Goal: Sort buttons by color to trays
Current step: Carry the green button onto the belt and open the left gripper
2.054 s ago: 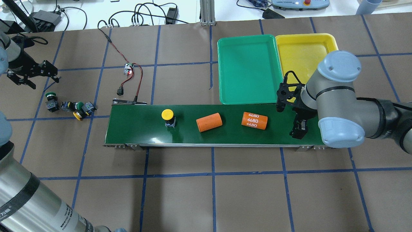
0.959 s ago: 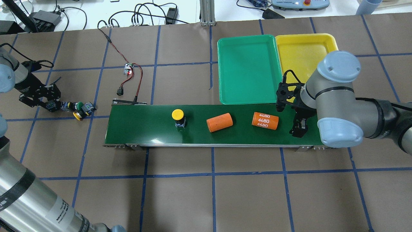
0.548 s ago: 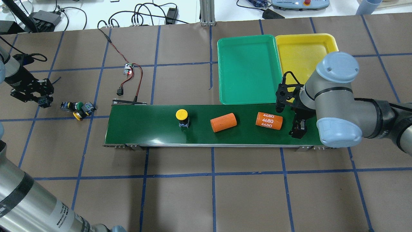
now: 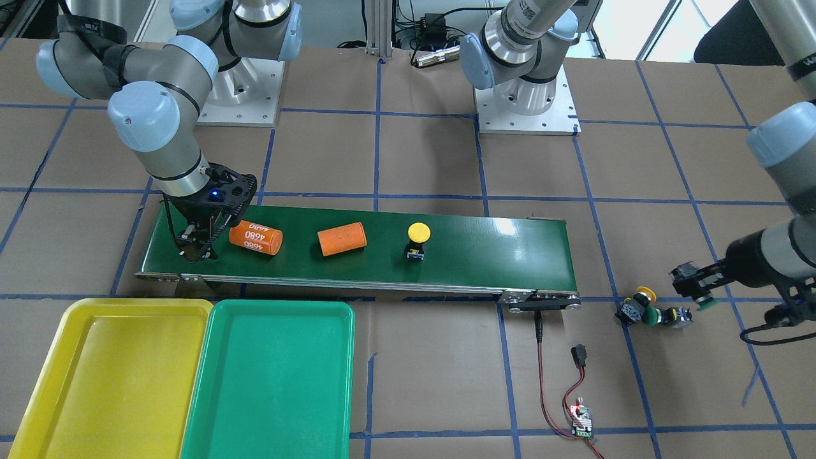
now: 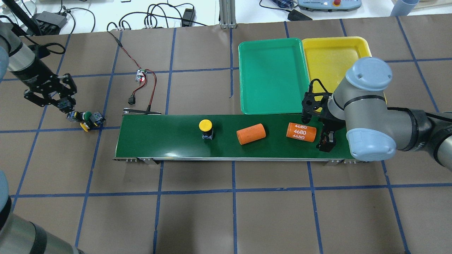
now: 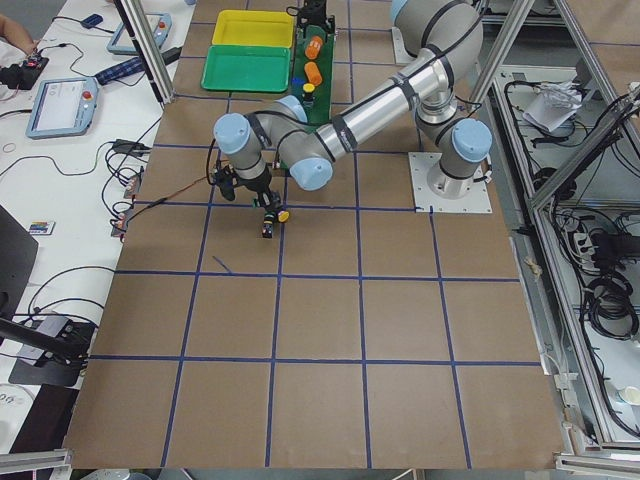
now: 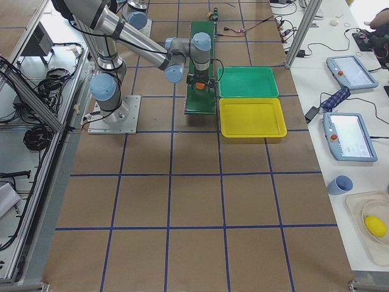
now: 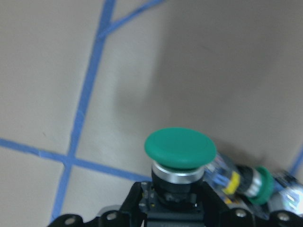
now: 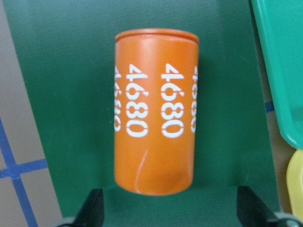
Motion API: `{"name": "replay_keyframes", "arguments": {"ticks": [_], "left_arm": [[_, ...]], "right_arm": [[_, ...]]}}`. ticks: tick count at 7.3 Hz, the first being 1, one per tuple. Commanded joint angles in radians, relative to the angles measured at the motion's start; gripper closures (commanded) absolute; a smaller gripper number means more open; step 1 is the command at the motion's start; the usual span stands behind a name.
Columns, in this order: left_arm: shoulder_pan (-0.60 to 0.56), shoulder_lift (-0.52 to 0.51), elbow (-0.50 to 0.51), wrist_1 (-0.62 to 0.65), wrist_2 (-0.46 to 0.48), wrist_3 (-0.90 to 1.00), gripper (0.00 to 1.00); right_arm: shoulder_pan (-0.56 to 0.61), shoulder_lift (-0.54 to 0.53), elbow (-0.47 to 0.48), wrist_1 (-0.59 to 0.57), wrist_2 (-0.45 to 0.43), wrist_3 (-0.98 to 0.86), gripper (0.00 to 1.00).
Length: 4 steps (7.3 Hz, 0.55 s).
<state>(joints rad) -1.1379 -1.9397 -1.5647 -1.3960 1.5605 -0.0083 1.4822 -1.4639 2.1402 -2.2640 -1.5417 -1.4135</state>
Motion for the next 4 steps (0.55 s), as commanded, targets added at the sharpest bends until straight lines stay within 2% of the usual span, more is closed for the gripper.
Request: {"name": "replay_keyframes", "arguments": {"ticks": [1, 2, 4], "left_arm": [[-0.168, 0.079, -0.061, -0.006, -0.008, -0.176, 1.0], [-0.234, 0.085, -0.093, 0.0, -0.025, -0.183, 1.0], [-0.299, 0.084, -0.175, 0.081, -0.043, 0.041, 1.0]], "right_arm": [[0.001, 0.0, 0.001, 0.001, 0.0, 0.002, 0.0], [0.001, 0.0, 0.001, 0.003, 0.0, 0.002, 0.0], [0.003, 0.0, 0.001, 0.004, 0.0, 0.004, 0.0]]}}
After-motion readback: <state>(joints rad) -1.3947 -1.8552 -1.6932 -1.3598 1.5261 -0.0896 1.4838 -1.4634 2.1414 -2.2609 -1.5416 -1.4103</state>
